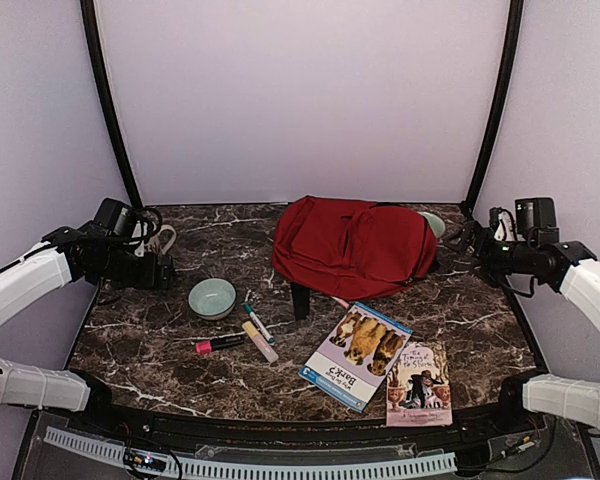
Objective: Pack the student bag
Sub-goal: Pick up the student bag from the center of the board.
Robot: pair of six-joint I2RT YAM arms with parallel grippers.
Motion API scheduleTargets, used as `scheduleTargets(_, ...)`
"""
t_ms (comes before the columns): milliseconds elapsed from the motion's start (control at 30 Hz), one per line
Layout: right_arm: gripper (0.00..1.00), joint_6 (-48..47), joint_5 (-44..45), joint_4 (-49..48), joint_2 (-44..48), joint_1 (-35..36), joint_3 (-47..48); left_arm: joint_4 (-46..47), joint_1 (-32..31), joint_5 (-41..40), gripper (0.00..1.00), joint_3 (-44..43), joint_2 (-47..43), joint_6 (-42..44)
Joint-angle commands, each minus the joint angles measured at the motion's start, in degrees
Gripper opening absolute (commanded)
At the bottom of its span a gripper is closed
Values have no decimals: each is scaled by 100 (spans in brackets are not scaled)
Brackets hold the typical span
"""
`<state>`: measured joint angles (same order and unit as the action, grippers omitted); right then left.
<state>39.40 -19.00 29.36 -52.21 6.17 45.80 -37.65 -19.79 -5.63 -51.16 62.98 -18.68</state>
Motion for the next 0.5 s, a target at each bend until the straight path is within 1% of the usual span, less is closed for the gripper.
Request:
scheduleTargets(0, 100, 87, 220, 131, -375, -29, 181, -112, -14, -80, 97, 99, -70, -2)
scheduleTargets(100, 100, -220, 160, 410, -596, -28, 398, -112, -25, -48, 97, 104, -74, 4)
scheduleTargets(333, 100, -911, 601, 1445, -968, -20, 1130, -106, -106, -70, 96, 106, -58, 4)
scheduleTargets(467, 100, -1006, 812, 1830, -1092, -7, 1329, -111, -130, -74, 95, 107, -48, 4)
